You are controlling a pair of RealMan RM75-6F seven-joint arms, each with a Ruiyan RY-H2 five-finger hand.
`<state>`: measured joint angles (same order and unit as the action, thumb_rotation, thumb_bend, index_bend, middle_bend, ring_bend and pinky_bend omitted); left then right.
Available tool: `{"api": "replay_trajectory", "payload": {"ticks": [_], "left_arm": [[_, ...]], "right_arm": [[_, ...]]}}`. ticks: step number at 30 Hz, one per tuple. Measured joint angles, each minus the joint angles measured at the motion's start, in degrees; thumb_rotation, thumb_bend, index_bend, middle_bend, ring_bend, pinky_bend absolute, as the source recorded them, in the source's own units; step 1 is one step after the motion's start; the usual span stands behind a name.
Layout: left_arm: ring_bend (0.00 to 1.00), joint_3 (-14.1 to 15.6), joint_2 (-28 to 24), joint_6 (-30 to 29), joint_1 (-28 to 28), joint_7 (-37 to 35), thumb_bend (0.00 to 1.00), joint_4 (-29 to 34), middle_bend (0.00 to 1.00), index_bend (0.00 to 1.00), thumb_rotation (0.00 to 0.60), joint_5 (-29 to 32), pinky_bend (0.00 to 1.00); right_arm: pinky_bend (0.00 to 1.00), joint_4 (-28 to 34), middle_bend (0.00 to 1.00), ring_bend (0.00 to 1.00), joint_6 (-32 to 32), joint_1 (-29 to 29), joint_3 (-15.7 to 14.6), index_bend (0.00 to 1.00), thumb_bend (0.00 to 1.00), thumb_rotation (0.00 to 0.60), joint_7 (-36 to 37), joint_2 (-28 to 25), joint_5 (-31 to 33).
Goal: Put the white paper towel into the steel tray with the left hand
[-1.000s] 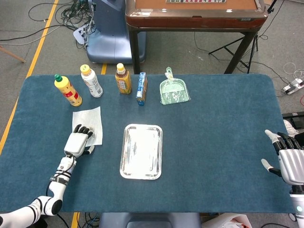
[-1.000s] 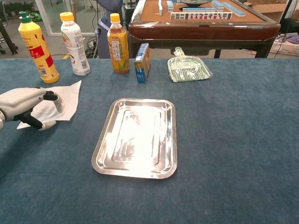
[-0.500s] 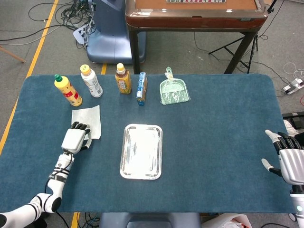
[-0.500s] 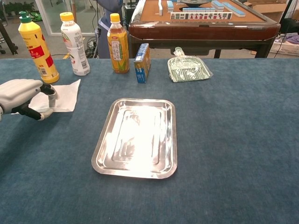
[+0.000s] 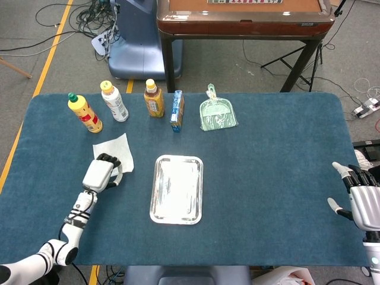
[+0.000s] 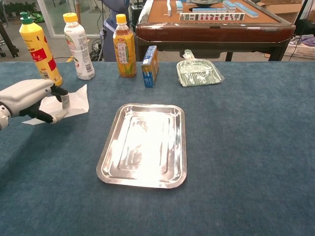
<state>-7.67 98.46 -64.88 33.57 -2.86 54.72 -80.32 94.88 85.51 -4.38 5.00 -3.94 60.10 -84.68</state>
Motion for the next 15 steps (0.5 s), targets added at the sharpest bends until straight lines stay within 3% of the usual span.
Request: {"api": "replay_trajectory", "payload": {"ticks": [6, 15], "left_arm": [[0.40, -1.5, 0.6, -0.7, 2.4, -3.5, 0.43, 1.9, 0.54, 0.63, 0.600, -1.5, 0.26], [0.41, -2.5, 2.3, 0.0, 6.0, -5.3, 0.43, 6.1, 0.54, 0.63, 0.600, -3.2, 0.26]], "right_arm": [[0.20, 0.6, 0.24, 0.13, 0.2, 0.1, 0.0, 0.16, 0.21, 0.600, -0.6, -0.2, 0.0], [0.20, 1.5, 0.24, 0.13, 0.4, 0.2, 0.1, 0.16, 0.21, 0.600, -1.3, -0.7, 0.1]]}}
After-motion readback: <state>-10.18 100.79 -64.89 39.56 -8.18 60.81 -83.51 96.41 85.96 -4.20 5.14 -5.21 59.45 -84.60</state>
